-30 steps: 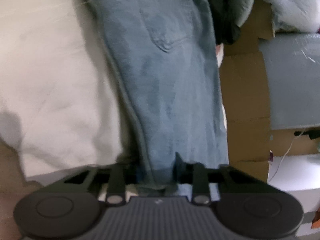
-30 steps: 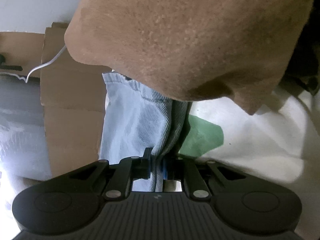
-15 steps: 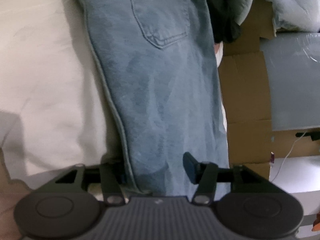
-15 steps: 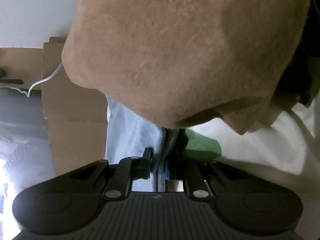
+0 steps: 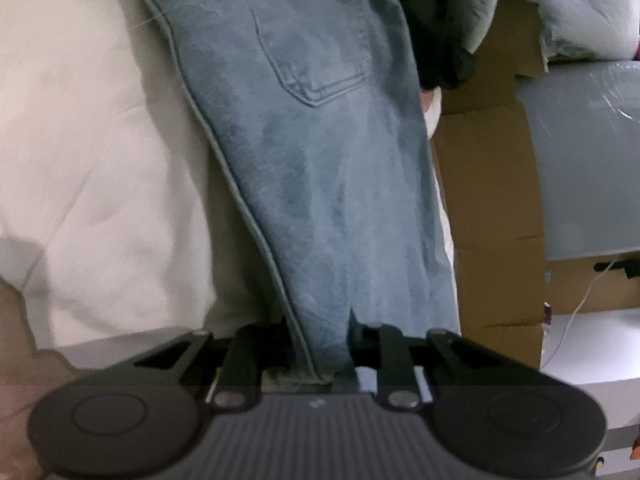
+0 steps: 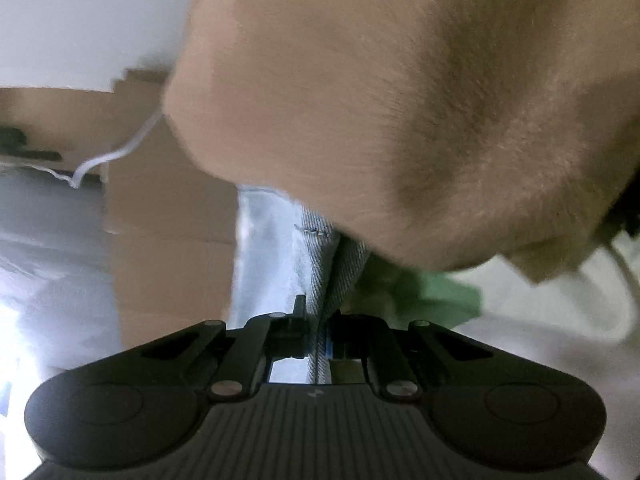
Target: Fold clothes
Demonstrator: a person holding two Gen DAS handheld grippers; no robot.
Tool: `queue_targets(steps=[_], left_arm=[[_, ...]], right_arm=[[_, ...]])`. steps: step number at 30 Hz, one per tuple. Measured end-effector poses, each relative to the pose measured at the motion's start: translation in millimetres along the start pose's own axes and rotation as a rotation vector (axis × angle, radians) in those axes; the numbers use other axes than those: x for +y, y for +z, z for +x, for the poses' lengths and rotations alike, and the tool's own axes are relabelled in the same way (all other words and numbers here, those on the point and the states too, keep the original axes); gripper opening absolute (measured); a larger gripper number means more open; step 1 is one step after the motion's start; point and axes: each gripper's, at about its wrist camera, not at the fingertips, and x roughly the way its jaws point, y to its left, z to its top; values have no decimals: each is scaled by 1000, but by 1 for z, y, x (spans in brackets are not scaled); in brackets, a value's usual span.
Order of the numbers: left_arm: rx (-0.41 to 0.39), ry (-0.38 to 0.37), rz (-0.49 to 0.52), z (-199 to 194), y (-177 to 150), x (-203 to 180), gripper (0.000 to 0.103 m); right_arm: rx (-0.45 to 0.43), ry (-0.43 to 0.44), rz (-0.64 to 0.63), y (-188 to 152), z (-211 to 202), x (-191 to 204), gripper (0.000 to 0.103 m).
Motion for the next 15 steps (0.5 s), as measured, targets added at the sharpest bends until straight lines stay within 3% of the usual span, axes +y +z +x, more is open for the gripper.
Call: queue_targets(steps=[7, 11, 15], left_arm=[[-11, -28, 19, -20, -1, -15, 20], [-1, -17, 36, -33, -2, -16, 20], [11, -7, 46, -45, -7, -15, 19]], right_arm=[[-10, 13, 23, 3, -28, 9, 6], [-7, 6, 20, -15, -70, -11, 6], [-16, -7, 36, -18, -81, -28, 6]])
